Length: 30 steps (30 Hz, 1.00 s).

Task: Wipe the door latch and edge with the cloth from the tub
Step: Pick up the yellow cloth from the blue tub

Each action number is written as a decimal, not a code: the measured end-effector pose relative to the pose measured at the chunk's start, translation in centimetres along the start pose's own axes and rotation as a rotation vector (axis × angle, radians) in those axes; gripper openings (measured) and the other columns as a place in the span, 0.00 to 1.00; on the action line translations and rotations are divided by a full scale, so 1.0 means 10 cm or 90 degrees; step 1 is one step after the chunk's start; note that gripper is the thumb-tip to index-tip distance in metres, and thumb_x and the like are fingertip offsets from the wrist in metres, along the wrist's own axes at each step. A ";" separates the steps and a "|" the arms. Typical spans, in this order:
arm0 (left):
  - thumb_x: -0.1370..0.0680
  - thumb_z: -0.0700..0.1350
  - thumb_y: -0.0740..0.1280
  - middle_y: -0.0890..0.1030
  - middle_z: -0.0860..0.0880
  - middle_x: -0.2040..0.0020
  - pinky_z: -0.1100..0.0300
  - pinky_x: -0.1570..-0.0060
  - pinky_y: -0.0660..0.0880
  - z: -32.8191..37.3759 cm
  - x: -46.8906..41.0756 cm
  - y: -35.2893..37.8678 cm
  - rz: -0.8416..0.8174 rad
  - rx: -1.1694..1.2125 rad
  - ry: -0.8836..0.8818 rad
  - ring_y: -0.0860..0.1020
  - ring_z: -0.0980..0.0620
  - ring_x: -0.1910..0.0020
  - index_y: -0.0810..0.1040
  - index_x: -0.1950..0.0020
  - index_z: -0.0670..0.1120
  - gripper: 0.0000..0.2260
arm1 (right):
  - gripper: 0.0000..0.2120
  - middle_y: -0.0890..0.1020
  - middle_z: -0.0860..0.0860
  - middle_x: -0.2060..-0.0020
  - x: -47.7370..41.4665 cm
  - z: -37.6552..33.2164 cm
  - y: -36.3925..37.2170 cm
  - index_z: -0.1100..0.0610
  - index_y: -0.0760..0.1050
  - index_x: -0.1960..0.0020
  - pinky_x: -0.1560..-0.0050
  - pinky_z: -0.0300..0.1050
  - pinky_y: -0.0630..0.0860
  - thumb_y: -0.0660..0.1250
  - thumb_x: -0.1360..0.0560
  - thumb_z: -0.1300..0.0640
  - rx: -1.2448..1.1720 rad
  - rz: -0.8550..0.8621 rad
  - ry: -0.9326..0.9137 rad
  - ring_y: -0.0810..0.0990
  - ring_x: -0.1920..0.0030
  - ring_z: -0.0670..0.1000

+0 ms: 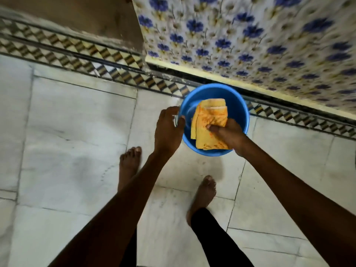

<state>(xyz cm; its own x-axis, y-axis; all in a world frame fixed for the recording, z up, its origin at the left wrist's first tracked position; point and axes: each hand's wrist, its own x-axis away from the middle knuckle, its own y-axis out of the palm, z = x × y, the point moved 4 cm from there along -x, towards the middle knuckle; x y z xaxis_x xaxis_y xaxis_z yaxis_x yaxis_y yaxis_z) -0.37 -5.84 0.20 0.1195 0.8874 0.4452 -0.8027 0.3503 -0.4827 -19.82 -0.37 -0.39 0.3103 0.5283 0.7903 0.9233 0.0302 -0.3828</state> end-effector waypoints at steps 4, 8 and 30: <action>0.21 0.36 0.68 0.83 0.56 0.56 0.73 0.57 0.75 0.73 0.49 -0.94 0.011 0.131 -0.014 0.79 0.64 0.59 0.81 0.50 0.49 0.08 | 0.14 0.82 0.51 0.43 1.17 -0.83 -0.31 0.52 0.77 0.38 0.40 0.51 0.77 0.69 0.23 0.60 -0.218 -0.018 -0.059 0.81 0.43 0.52; 0.20 0.35 0.67 0.85 0.46 0.52 0.70 0.57 0.76 1.64 1.15 -2.12 0.001 0.230 -0.024 0.83 0.51 0.55 0.82 0.47 0.43 0.06 | 0.13 0.85 0.47 0.46 2.40 -1.79 -0.55 0.51 0.78 0.39 0.52 0.43 0.82 0.66 0.22 0.62 -0.322 -0.049 -0.085 0.85 0.47 0.48; 0.18 0.36 0.65 0.85 0.46 0.53 0.65 0.58 0.79 5.28 1.69 -6.53 0.078 0.367 0.349 0.83 0.52 0.56 0.81 0.44 0.43 0.07 | 0.16 0.85 0.50 0.46 6.08 -5.95 -0.83 0.50 0.76 0.37 0.48 0.54 0.80 0.68 0.24 0.57 -0.556 -0.032 -0.328 0.83 0.44 0.54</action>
<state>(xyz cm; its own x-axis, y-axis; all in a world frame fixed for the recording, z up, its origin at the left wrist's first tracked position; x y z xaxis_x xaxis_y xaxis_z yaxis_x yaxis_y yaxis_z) 23.16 -29.55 79.07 0.1604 0.9827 -0.0921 -0.9861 0.1636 0.0278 4.82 -19.03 79.30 0.3221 0.8515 0.4138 0.8390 -0.4593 0.2918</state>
